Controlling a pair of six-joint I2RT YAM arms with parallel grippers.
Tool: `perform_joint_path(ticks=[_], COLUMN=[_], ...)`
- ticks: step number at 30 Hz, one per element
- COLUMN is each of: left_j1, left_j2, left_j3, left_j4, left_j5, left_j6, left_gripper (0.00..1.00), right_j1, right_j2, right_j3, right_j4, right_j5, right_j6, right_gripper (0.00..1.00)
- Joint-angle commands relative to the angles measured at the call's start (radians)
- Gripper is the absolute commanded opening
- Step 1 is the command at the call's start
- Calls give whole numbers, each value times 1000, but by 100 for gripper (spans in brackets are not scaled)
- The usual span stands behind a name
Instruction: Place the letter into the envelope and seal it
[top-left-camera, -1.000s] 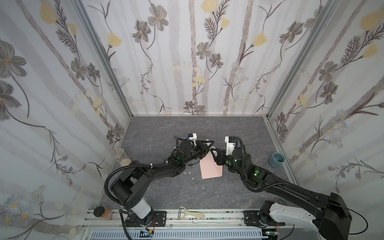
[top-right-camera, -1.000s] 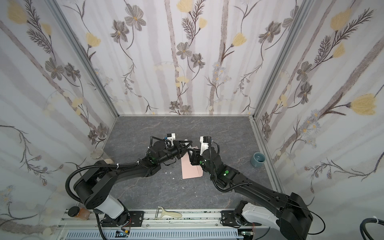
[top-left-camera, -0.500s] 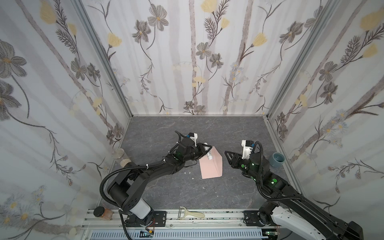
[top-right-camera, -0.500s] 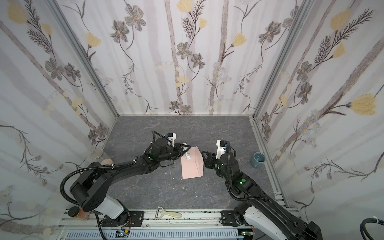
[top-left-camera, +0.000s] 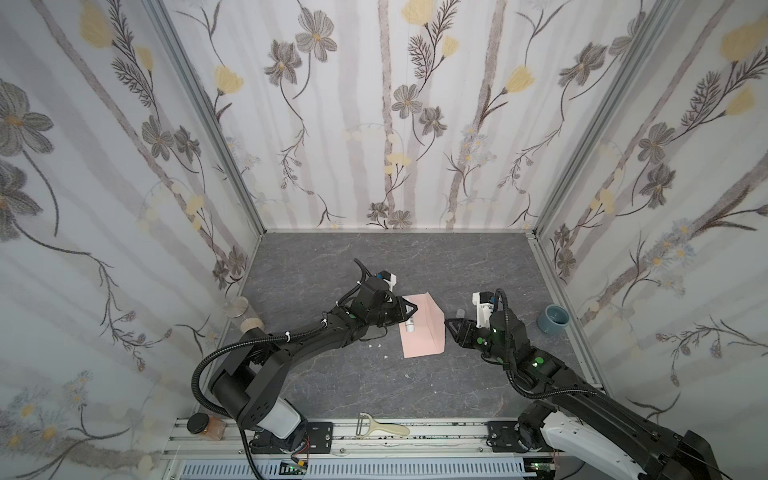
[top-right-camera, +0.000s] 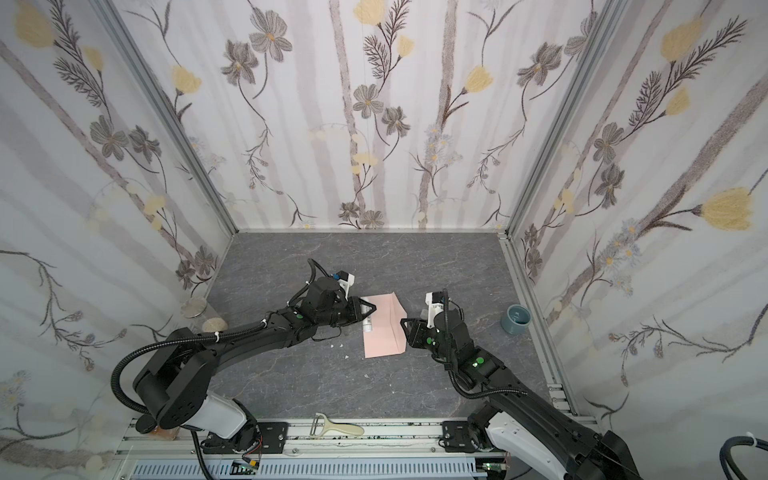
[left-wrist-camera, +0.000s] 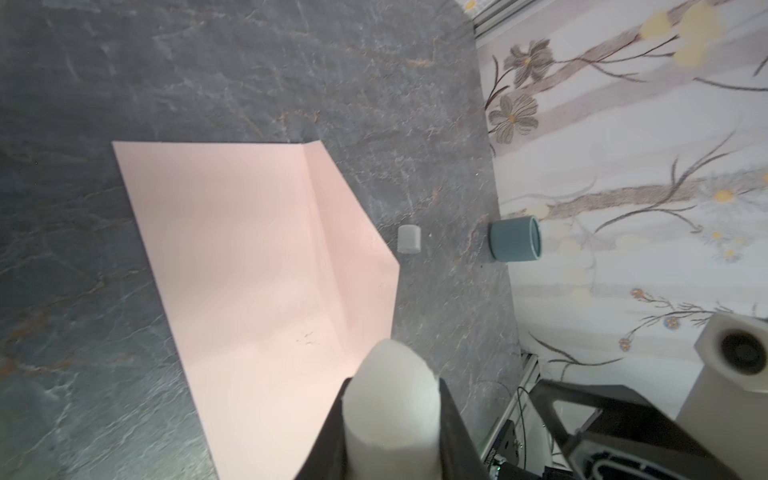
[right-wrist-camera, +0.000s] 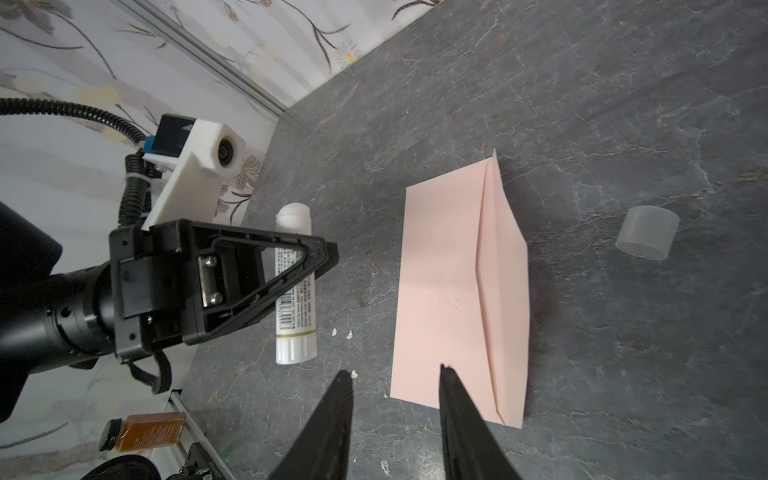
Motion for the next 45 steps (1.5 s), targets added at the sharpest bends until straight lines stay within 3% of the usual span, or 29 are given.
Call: perform_joint_path(ticks=[1,7,10,16,29,45], left_j1=[1,1,1,1,24,29], left_j2=[38,132,181,238,302,329], left_j3=[-13,16,62,122,156,190], left_j4=[-18,-55,-118,-196,-239,-277], left_j5=[8,12,-12,-58,-84,-75], left_j6=[45,90,133,186,211,219], left_gripper=[0,0,0,0,0,0], right_j1=[-31,-125,-175,-190,-186,-90], right_j2=[39,186,283,444,642,692], right_j3=[9,65,94,154,195,256], right_j4=[6,15,50,82,134,146], right_j5=[-8,-21,-54,-36,-59,-73], right_j6=[-34,-79,-98,-135,-150,-129], right_gripper=[34,26,15,8,5,4])
